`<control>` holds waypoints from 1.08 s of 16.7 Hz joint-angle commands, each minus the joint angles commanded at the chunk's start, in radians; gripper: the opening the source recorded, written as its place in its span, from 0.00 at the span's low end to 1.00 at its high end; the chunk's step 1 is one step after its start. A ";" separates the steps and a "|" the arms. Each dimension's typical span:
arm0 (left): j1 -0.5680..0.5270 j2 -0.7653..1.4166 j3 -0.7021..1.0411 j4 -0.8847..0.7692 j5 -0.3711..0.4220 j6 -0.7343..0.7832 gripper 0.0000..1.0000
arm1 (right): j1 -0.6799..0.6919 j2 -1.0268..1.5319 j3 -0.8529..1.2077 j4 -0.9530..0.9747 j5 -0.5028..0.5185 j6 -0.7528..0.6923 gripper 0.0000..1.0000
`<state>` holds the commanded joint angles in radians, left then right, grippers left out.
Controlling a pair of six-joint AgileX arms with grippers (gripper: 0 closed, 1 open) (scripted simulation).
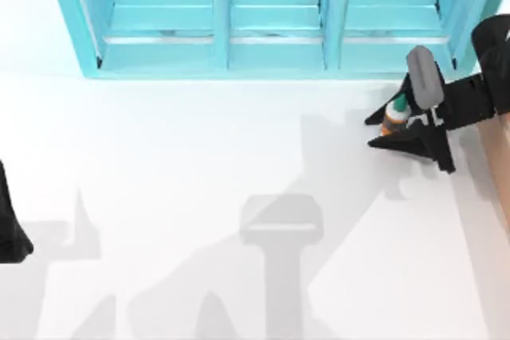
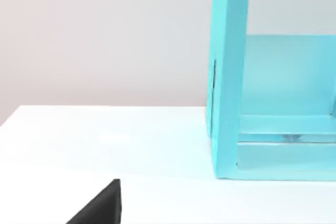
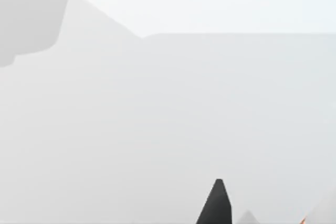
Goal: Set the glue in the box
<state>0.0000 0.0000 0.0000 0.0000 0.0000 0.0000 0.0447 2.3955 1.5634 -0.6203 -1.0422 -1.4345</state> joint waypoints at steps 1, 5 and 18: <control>0.000 0.000 0.000 0.000 0.000 0.000 1.00 | 0.000 0.000 0.000 0.000 0.000 0.000 0.17; 0.000 0.000 0.000 0.000 0.000 0.000 1.00 | 0.000 0.000 0.000 0.000 0.000 0.000 0.00; 0.000 0.000 0.000 0.000 0.000 0.000 1.00 | 0.015 -0.097 0.035 -0.149 0.001 0.004 0.00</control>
<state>0.0000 0.0000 0.0000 0.0000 0.0000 0.0000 0.0600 2.2980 1.5983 -0.7689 -1.0415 -1.4309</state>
